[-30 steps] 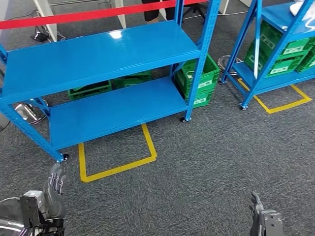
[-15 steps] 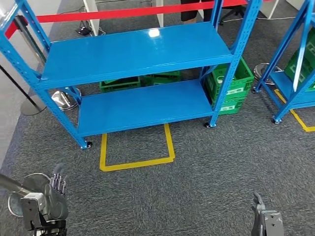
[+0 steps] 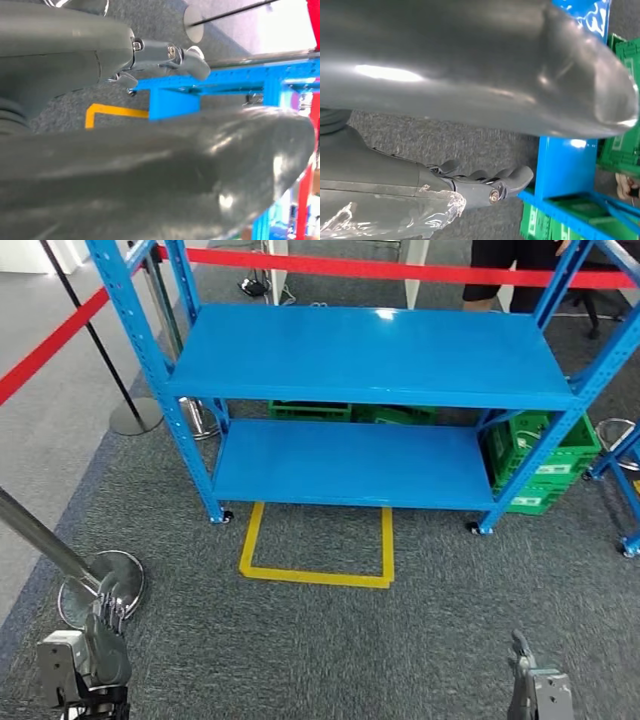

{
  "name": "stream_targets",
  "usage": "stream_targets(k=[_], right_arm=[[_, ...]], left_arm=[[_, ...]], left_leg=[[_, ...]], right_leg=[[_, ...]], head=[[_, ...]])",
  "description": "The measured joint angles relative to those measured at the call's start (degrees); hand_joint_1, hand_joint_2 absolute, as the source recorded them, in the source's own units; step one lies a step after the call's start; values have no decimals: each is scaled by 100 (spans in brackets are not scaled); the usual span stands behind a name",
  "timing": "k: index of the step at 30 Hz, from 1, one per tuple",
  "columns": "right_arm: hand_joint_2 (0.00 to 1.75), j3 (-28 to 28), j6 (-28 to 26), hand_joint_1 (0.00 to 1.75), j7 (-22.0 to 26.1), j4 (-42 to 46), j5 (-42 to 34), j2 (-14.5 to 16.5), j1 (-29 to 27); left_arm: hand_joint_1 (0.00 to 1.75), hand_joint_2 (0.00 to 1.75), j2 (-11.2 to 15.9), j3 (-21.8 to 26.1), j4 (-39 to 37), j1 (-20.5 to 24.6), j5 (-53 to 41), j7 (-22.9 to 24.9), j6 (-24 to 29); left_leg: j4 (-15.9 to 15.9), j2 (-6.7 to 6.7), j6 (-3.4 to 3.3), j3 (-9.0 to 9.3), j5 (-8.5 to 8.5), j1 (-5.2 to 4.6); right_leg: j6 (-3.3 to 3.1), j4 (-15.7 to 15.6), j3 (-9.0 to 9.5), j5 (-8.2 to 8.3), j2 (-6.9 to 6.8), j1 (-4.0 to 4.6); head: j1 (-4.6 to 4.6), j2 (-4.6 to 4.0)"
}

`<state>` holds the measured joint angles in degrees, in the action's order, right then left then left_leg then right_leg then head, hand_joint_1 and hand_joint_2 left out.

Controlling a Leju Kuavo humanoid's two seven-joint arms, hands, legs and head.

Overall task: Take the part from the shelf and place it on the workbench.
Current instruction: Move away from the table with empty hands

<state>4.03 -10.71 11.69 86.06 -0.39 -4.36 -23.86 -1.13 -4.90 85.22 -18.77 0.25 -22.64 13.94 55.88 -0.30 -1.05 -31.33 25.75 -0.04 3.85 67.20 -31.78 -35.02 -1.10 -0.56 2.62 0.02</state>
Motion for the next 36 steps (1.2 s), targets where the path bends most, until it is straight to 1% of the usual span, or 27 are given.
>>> stream_targets(k=[1, 2, 3, 4, 6, 8, 10, 12, 13, 15, 17, 18, 19, 20, 22, 23, 24, 26, 27, 28, 30, 31, 32, 33, 34, 35, 36], right_arm=[[0, 3, -9, 0, -3, -1, 2, -1, -17], [0, 8, -17, 0, -6, -1, 5, -2, -32], [0, 12, -24, 0, -7, -1, 9, -2, -39], [0, 16, -30, 0, -9, -1, 14, -2, -42], [0, 22, -45, 0, -18, -1, 22, -5, -37], [0, 33, -66, 0, -42, 0, 25, -11, -26], [0, 43, -97, 0, -72, 6, 15, -17, -23], [0, 61, -122, 0, -90, 17, -7, -27, -25], [0, 71, -130, 0, -93, 24, -22, -34, -23], [0, 83, -140, 0, -97, 32, -57, -51, -30], [0, 85, -146, 0, -101, 32, -97, -63, -44], [0, 86, -148, 0, -103, 32, -113, -68, -50], [0, 89, -149, 0, -105, 32, -130, -72, -54], [0, 92, -148, 0, -108, 32, -147, -74, -55], [0, 104, -148, 0, -115, 34, -187, -79, -50], [0, 110, -148, 0, -120, 39, -204, -82, -47], [0, 115, -148, 0, -124, 47, -217, -88, -47], [0, 122, -147, 0, -128, 62, -236, -101, -47], [0, 128, -146, 0, -128, 68, -242, -109, -46], [0, 137, -146, 0, -127, 70, -245, -115, -38], [0, 154, -146, 0, -129, 74, -252, -130, -30], [0, 160, -147, 0, -131, 75, -255, -135, -37], [0, 163, -148, 0, -133, 74, -260, -140, -50], [0, 168, -149, 0, -134, 74, -267, -143, -63], [0, 173, -149, 0, -135, 74, -275, -145, -72], [0, 178, -149, 0, -137, 74, -286, -147, -78], [0, 183, -149, 0, -137, 74, -297, -151, -85]], left_arm=[[0, 0, -3, 2, -4, 2, -1, -2, 2], [0, 0, -5, 3, -11, -2, -1, -3, 3], [0, 0, -6, 3, -19, -8, 0, -4, 5], [0, 0, -7, 4, -27, -13, 1, -6, 7], [0, 0, -10, 7, -34, -17, 10, -16, 8], [0, 0, -13, 13, -36, -20, 18, -32, 11], [0, 0, -14, 21, -40, -22, 19, -46, 18], [0, 0, -20, 25, -43, -13, 18, -58, 23], [0, 0, -25, 26, -44, 1, 18, -63, 24], [0, 0, -32, 25, -46, 29, 18, -72, 25], [0, 0, -33, 25, -55, 28, 19, -72, 24], [0, 0, -33, 24, -58, 21, 19, -72, 23], [0, 0, -33, 25, -61, 16, 19, -72, 23], [0, 0, -33, 25, -61, 14, 19, -72, 22], [0, 0, -32, 26, -64, 5, 19, -72, 22], [0, 0, -32, 27, -68, -5, 20, -70, 21], [0, 0, -32, 27, -71, -13, 20, -69, 21], [0, 0, -33, 27, -75, -11, 20, -69, 20], [0, 0, -35, 26, -75, -5, 19, -70, 20], [0, 0, -36, 27, -75, 2, 19, -71, 19], [0, 0, -34, 34, -77, 7, 19, -73, 18], [0, 0, -33, 38, -77, 8, 19, -73, 17], [0, 0, -35, 40, -78, 6, 19, -73, 15], [0, 0, -37, 40, -79, 4, 19, -73, 13], [0, 0, -38, 40, -80, 3, 19, -72, 10], [0, 0, -38, 40, -81, 2, 19, -72, 8], [0, 0, -38, 40, -81, 1, 18, -70, 6]], left_leg=[[0, -81, -9, 14, 22, 0], [1, -165, -11, 41, 50, 0], [2, -239, -7, 85, 85, 2], [2, -308, 3, 145, 127, 6], [4, -405, 41, 293, 232, 14], [13, -465, 103, 376, 331, 9], [34, -482, 162, 390, 373, 2], [168, -387, 213, 352, 375, -2], [368, -295, 241, 243, 392, -2], [1033, -114, 302, -193, 545, 0], [1626, -60, 332, -703, 800, 9], [1714, -55, 333, -859, 840, 10], [1639, -54, 326, -931, 775, 10], [1401, -57, 312, -912, 582, 9], [719, -125, 267, -787, -19, 5], [449, -153, 248, -731, -232, 1], [266, -177, 229, -693, -351, -2], [140, -135, 174, -595, -326, 0], [106, -108, 136, -518, -310, 8], [90, -75, 95, -435, -280, 13], [78, -16, 45, -273, -169, 12], [77, 10, 30, -198, -93, 6], [77, 34, 25, -111, -13, 1], [76, 60, 20, -6, 73, -4], [75, 89, 17, 112, 164, -7], [74, 128, 18, 244, 263, -10], [69, 170, 24, 364, 366, -16]], right_leg=[[8, 354, -257, -119, 60, -3], [16, 571, -461, -170, 85, -3], [21, 577, -564, -117, 93, -5], [26, 397, -574, 45, 101, -9], [34, -293, -412, 599, 139, -23], [-35, -746, -286, 891, 170, -20], [-157, -798, -248, 869, 170, -4], [-238, -804, -181, 863, 170, -10], [-275, -813, -136, 836, 167, -17], [-327, -826, -46, 756, 143, -21], [-336, -828, 56, 650, 137, -20], [-331, -828, 125, 590, 147, -20], [-321, -830, 207, 525, 166, -21], [-307, -832, 297, 458, 189, -21], [-272, -839, 419, 323, 246, -20], [-250, -860, 458, 261, 281, -15], [-222, -888, 516, 233, 317, -10], [-152, -931, 630, 254, 358, -3], [-120, -845, 631, 306, 341, -1], [-95, -624, 508, 363, 299, 4], [-80, 101, 33, 324, 198, 14], [-83, 439, -238, 176, 170, 20], [-93, 640, -461, -48, 160, 29], [-102, 686, -612, -258, 157, 39], [-111, 587, -689, -364, 153, 51], [-124, 361, -709, -303, 129, 64], [-147, 47, -693, -27, 53, 82]], head=[[-9, 1], [-13, 1], [-16, 1], [-17, 1], [-28, 1], [-51, 1], [-60, 1], [-51, 1], [-41, 1], [-23, 1], [-21, 1], [-20, 1], [-21, 1], [-21, 1], [-16, 0], [-18, 0], [-15, 0], [-22, 1], [-32, 0], [-49, 0], [-79, -1], [-85, 0], [-94, 0], [-103, 1], [-109, 1], [-116, 1], [-121, 1]])
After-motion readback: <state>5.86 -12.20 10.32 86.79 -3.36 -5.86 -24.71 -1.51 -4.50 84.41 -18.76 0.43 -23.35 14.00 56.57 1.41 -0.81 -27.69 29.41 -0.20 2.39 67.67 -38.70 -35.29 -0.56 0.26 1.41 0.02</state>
